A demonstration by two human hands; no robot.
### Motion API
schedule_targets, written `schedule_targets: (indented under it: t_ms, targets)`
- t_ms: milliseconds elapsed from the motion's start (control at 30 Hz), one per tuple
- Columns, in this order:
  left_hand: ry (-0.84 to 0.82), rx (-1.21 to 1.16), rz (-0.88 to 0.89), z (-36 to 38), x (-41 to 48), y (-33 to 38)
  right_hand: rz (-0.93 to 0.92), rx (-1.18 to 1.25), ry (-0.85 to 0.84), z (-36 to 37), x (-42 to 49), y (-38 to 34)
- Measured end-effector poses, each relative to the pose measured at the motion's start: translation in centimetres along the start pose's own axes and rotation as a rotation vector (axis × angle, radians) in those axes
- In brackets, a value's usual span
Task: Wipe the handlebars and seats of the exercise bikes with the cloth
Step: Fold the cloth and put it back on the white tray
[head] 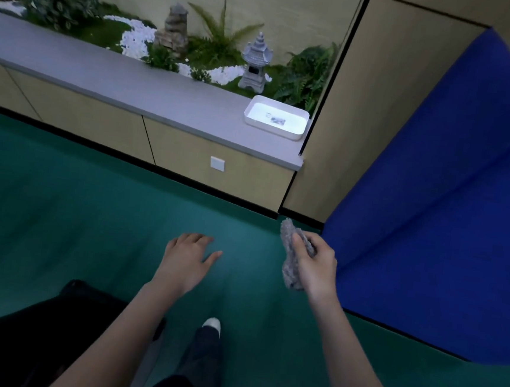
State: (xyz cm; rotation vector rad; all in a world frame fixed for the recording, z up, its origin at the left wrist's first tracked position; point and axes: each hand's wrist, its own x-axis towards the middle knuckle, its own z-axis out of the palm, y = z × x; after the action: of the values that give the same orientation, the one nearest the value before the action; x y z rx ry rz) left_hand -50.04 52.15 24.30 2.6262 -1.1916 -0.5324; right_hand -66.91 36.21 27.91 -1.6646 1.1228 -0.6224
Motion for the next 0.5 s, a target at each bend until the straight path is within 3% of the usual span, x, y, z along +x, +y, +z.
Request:
schedule_targets:
  t_ms: [500]
  targets:
    - [-0.045, -0.062, -0.020, -5.3, 20.5, -1.0, 0.057, -0.049, 0.012, 6.4, 18.9, -3.4]
